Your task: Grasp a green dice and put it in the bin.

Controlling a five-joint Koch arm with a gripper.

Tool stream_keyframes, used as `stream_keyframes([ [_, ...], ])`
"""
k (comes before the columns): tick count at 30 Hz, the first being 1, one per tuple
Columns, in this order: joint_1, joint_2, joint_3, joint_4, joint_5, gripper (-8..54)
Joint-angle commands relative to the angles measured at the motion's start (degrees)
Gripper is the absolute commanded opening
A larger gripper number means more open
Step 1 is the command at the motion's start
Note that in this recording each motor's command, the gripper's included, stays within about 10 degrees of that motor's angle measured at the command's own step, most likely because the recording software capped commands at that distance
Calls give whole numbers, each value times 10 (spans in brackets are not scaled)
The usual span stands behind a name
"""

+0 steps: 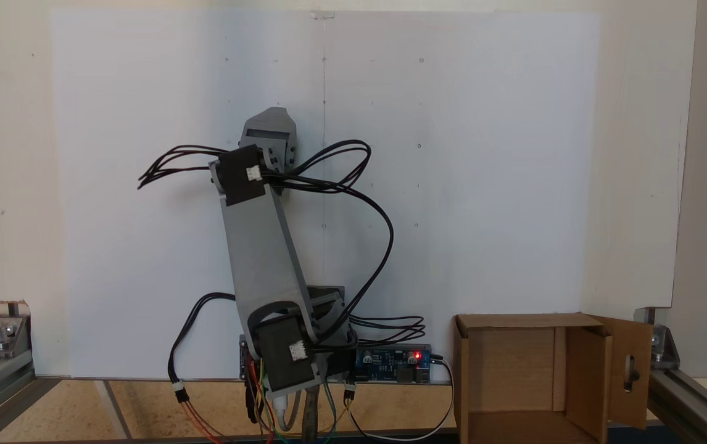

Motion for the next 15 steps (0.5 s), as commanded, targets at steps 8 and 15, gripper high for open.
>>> stream_keyframes([
  [8, 2, -5, -11, -12, 33, 412],
  [15, 4, -8, -11, -17, 33, 396],
])
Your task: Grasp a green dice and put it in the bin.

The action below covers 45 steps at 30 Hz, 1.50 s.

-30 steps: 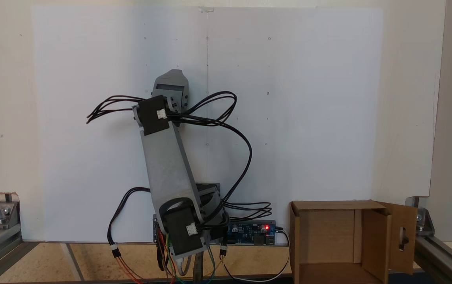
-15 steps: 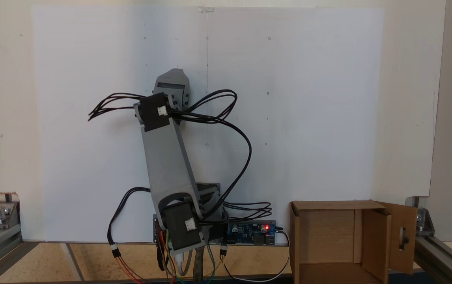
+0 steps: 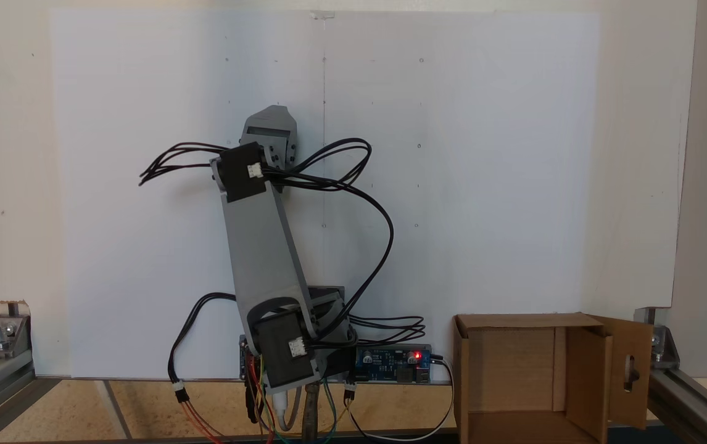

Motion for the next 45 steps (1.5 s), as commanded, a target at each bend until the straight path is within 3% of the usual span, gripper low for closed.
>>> stream_keyframes([
  [1, 1, 1, -11, -5, 34, 396],
  [20, 13, -3, -11, -7, 33, 364],
  [23, 14, -3, -11, -7, 34, 292],
  [26, 17, -3, -11, -8, 34, 283],
  [32, 17, -2, -11, -7, 35, 181],
  [34, 17, -2, -10, -6, 37, 122],
  [45, 18, 25, -27, 62, 47, 122],
])
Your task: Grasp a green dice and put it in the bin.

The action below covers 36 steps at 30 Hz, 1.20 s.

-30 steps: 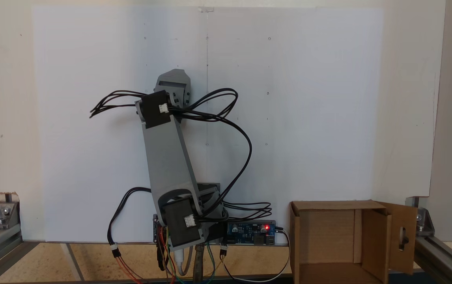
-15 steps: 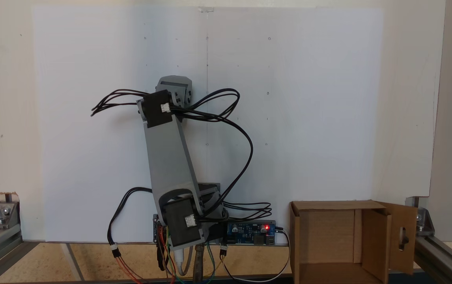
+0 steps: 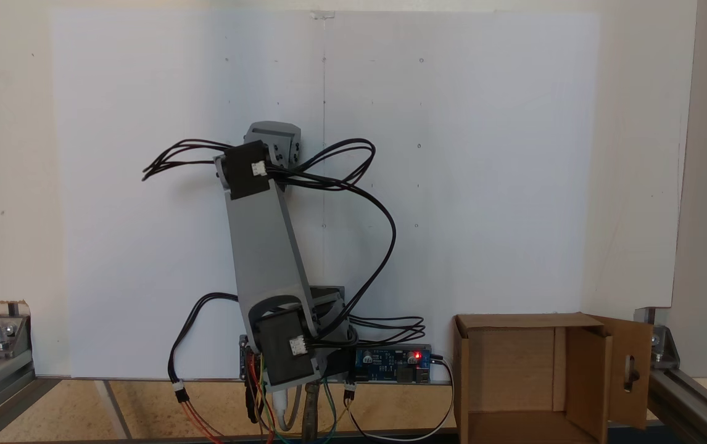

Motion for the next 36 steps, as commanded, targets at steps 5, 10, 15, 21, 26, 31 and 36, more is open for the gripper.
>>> stream_keyframes([
  [5, 21, 46, -117, 195, 71, 122],
  [10, 55, 49, -236, 344, 80, 122],
  [15, 105, 54, -406, 483, 79, 122],
  [21, 159, 112, -500, 559, 78, 122],
  [26, 197, 129, -509, 561, 71, 121],
  [31, 303, 127, -509, 567, -6, 122],
  [36, 454, 130, -509, 533, -101, 122],
])
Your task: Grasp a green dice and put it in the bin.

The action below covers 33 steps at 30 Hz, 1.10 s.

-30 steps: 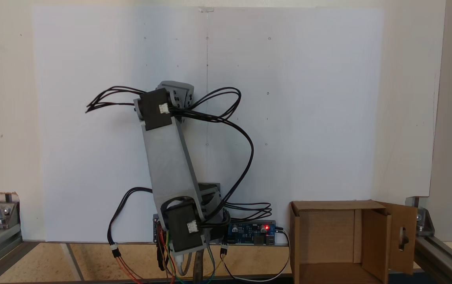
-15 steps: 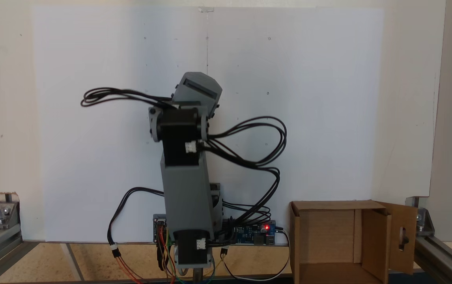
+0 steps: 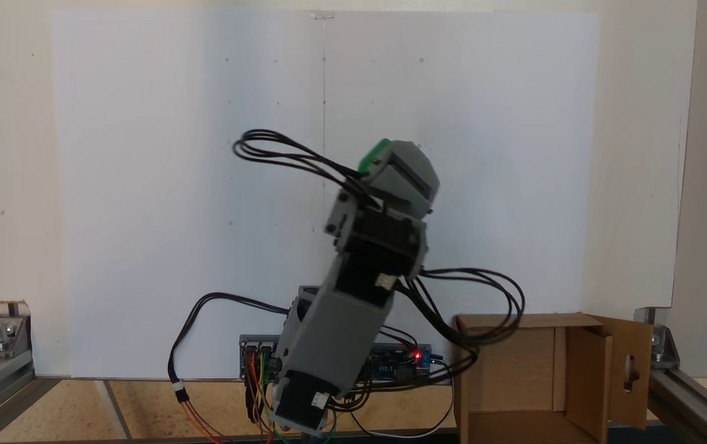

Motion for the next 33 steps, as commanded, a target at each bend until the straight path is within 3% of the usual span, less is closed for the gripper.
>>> stream_keyframes([
  [1, 81, 16, -29, 60, -96, 122],
  [18, 679, -7, -40, -23, -415, 121],
  [24, 796, -87, -38, -78, -485, 122],
  [33, 853, -194, 20, -256, -504, 121],
])
